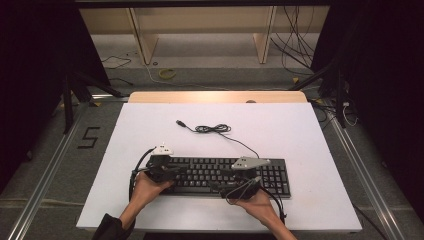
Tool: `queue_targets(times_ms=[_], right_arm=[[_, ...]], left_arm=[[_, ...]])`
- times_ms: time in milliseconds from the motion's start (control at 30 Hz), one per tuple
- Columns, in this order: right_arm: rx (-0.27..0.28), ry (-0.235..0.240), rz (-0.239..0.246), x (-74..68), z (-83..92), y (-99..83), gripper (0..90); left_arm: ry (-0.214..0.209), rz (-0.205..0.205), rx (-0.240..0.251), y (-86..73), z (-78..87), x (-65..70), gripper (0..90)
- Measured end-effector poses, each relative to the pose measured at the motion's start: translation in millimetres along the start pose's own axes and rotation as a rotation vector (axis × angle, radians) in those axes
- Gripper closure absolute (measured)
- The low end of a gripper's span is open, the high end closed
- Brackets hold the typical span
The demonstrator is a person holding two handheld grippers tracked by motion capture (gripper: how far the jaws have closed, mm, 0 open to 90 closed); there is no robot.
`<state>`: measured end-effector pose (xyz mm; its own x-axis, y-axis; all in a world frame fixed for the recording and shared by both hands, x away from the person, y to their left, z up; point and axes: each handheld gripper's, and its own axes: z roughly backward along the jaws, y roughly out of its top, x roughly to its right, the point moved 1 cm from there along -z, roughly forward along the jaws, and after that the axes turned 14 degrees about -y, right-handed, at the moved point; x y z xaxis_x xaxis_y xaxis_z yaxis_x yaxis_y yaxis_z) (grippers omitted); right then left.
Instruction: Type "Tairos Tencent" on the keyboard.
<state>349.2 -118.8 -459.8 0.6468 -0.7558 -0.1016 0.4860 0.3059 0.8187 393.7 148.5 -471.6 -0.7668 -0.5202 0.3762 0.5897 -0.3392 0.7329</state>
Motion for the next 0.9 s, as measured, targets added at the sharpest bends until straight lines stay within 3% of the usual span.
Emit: queue_targets(times_ms=[900], right_arm=[[0.010,-0.002,-0.009,2.2,7.5,-2.4,32.5]], left_arm=[[0.016,-0.007,-0.056,2.6,-18.1,-3.5,89.1]])
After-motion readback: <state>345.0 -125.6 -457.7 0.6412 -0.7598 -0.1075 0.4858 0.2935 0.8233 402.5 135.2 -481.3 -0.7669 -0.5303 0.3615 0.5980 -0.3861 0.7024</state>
